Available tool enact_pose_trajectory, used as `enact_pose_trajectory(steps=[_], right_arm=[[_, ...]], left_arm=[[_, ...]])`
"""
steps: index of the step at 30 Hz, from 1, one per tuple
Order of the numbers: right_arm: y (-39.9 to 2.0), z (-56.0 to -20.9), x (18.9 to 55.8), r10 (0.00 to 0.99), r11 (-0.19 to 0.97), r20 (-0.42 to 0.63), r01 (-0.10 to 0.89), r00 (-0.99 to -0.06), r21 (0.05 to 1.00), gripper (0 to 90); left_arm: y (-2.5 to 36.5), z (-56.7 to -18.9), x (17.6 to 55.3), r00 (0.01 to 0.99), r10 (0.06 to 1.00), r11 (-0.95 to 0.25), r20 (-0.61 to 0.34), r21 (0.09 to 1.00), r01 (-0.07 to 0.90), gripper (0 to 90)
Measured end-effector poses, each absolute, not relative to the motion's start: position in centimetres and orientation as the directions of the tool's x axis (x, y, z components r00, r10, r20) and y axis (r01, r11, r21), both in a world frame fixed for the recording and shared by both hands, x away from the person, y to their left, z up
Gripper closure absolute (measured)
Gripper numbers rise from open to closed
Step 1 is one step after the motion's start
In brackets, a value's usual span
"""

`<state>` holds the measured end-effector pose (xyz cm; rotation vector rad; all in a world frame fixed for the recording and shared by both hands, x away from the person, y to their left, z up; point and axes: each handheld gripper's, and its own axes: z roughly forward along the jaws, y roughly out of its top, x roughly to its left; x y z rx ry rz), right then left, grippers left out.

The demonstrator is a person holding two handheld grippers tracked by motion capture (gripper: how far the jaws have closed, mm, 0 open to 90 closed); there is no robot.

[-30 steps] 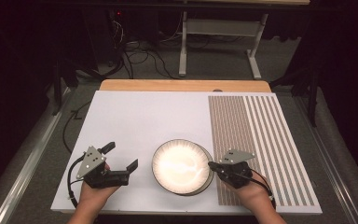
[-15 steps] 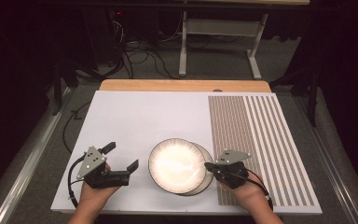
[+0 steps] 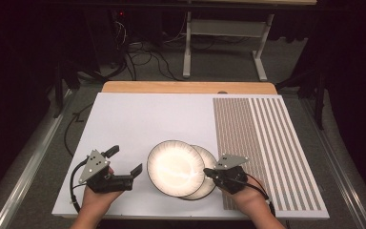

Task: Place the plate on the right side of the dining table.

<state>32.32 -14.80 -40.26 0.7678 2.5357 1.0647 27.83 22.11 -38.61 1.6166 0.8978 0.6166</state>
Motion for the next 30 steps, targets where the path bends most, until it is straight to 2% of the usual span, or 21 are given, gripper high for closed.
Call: enact_pose_trajectory(steps=[7,13,26,28,30], right_arm=[[-14.3,-40.3,32.3,0.558,0.59,-0.048,0.356,-0.828,0.725,90.0],[-14.2,-40.3,32.3,0.558,0.593,-0.05,0.356,-0.828,0.722,90.0],[-13.9,-40.4,32.3,0.55,0.595,-0.053,0.346,-0.834,0.725,90.0],[-13.8,-40.4,32.3,0.55,0.593,-0.051,0.347,-0.833,0.726,90.0],[-13.8,-40.4,32.3,0.55,0.593,-0.05,0.347,-0.834,0.727,90.0]], left_arm=[[21.2,-38.5,27.9,0.596,0.797,-0.066,-0.098,0.967,0.247,0.1],[19.5,-38.6,28.3,0.614,0.778,-0.083,-0.134,0.947,0.311,0.1],[17.8,-39.8,29.9,0.587,0.774,-0.129,-0.238,0.848,0.513,0.2],[17.4,-40.1,30.3,0.58,0.762,-0.125,-0.287,0.815,0.566,0.1],[17.4,-40.2,30.4,0.58,0.758,-0.124,-0.298,0.808,0.577,0.5]])
